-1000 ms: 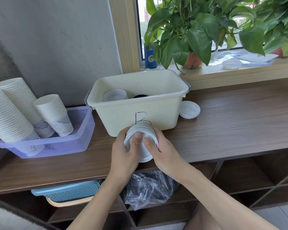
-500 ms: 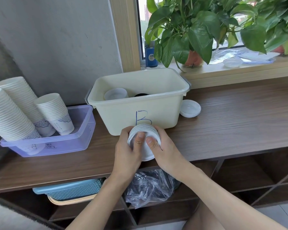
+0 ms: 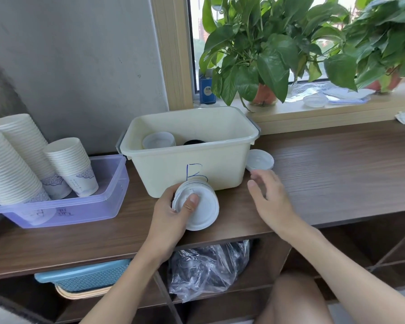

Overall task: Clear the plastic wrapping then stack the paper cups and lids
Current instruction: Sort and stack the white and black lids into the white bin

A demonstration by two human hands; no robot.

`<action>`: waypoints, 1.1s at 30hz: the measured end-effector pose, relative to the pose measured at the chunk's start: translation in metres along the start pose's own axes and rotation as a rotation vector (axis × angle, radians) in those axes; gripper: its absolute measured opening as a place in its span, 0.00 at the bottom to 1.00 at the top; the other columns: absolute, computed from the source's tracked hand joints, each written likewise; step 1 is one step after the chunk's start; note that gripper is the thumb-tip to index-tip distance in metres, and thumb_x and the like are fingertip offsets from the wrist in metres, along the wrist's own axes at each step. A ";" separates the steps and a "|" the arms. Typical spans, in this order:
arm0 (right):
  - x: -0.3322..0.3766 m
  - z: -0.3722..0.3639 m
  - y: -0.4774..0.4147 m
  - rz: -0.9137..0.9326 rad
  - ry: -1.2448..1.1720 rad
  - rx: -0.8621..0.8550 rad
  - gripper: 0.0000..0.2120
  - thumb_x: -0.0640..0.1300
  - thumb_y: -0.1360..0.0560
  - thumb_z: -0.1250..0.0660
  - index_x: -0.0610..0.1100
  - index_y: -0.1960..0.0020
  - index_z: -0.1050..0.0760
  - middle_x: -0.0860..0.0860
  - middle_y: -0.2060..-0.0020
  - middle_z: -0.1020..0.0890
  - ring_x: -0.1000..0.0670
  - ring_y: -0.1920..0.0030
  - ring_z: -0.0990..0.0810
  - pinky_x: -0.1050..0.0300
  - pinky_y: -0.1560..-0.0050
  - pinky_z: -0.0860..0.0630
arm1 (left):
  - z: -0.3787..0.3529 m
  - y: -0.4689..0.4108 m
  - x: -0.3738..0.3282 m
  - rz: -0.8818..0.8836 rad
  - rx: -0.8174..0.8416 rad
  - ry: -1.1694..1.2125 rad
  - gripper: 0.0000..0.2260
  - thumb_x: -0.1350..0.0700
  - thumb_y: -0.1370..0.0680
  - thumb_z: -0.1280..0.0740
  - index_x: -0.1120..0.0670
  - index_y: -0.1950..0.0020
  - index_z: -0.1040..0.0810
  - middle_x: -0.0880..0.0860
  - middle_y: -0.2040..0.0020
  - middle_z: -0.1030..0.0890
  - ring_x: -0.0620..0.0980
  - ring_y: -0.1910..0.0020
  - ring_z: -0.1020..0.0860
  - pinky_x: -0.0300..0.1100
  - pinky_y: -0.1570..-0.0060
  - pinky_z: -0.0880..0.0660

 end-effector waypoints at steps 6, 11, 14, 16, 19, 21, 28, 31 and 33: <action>-0.032 0.006 -0.030 -0.105 0.378 0.132 0.26 0.54 0.21 0.41 0.49 0.25 0.42 0.52 0.28 0.33 0.50 0.24 0.47 0.46 0.26 0.49 | -0.003 0.000 0.000 -0.011 -0.001 -0.001 0.28 0.38 0.34 0.28 0.51 0.38 0.22 0.48 0.46 0.15 0.44 0.46 0.18 0.33 0.50 0.24; -0.029 0.010 -0.025 -0.065 0.279 -0.034 0.21 0.54 0.25 0.34 0.51 0.34 0.32 0.56 0.49 0.26 0.50 0.36 0.37 0.52 0.35 0.46 | -0.004 0.000 0.000 -0.016 -0.012 -0.016 0.28 0.37 0.35 0.29 0.51 0.39 0.21 0.47 0.47 0.15 0.44 0.47 0.18 0.35 0.50 0.24; -0.028 0.011 -0.019 -0.058 0.335 -0.041 0.28 0.59 0.29 0.30 0.53 0.33 0.33 0.53 0.42 0.30 0.48 0.35 0.37 0.49 0.36 0.42 | -0.004 0.000 0.000 -0.016 -0.016 -0.026 0.29 0.37 0.35 0.29 0.50 0.39 0.22 0.46 0.47 0.15 0.43 0.47 0.18 0.35 0.50 0.25; -0.031 0.009 -0.017 -0.098 0.376 0.053 0.34 0.62 0.31 0.30 0.54 0.29 0.37 0.51 0.33 0.35 0.47 0.31 0.40 0.46 0.31 0.44 | -0.004 0.000 0.000 -0.017 -0.019 -0.032 0.29 0.37 0.35 0.29 0.50 0.39 0.22 0.46 0.47 0.15 0.43 0.47 0.18 0.33 0.51 0.25; -0.033 0.009 -0.017 -0.114 0.405 0.057 0.28 0.63 0.29 0.32 0.53 0.33 0.31 0.50 0.31 0.33 0.47 0.29 0.41 0.48 0.32 0.45 | -0.005 0.001 -0.001 -0.017 -0.021 -0.036 0.29 0.36 0.36 0.29 0.51 0.40 0.21 0.46 0.47 0.15 0.42 0.48 0.18 0.33 0.51 0.25; -0.032 0.012 -0.015 -0.079 0.392 0.016 0.20 0.61 0.28 0.32 0.52 0.41 0.23 0.53 0.36 0.27 0.50 0.32 0.38 0.52 0.38 0.44 | -0.005 0.001 -0.001 -0.018 -0.024 -0.040 0.28 0.38 0.34 0.28 0.51 0.39 0.21 0.45 0.48 0.15 0.41 0.48 0.18 0.31 0.53 0.25; -0.023 0.014 0.002 -0.104 0.293 0.010 0.20 0.59 0.32 0.27 0.54 0.43 0.26 0.51 0.33 0.34 0.47 0.32 0.38 0.51 0.35 0.44 | -0.005 0.002 -0.001 -0.016 -0.015 -0.034 0.21 0.45 0.30 0.28 0.52 0.40 0.21 0.44 0.49 0.15 0.40 0.49 0.18 0.29 0.54 0.25; -0.019 0.015 0.002 -0.171 0.247 0.066 0.28 0.57 0.30 0.28 0.50 0.36 0.33 0.51 0.35 0.29 0.47 0.37 0.32 0.52 0.39 0.40 | -0.005 0.002 -0.001 -0.007 -0.001 -0.010 0.22 0.44 0.31 0.27 0.52 0.40 0.21 0.45 0.48 0.15 0.42 0.48 0.18 0.31 0.53 0.25; -0.018 0.015 0.006 -0.164 0.186 0.053 0.30 0.56 0.32 0.26 0.52 0.35 0.36 0.53 0.36 0.30 0.45 0.40 0.31 0.53 0.45 0.36 | -0.003 0.002 -0.001 0.001 0.013 0.017 0.26 0.41 0.32 0.27 0.52 0.39 0.21 0.47 0.47 0.15 0.44 0.46 0.18 0.35 0.50 0.24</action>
Point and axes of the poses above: each hand's wrist, its own y-axis away from the middle knuckle, its own z-axis out of the back of the hand, x = y × z, the point moved 2 cm from there along -y, towards the middle knuckle
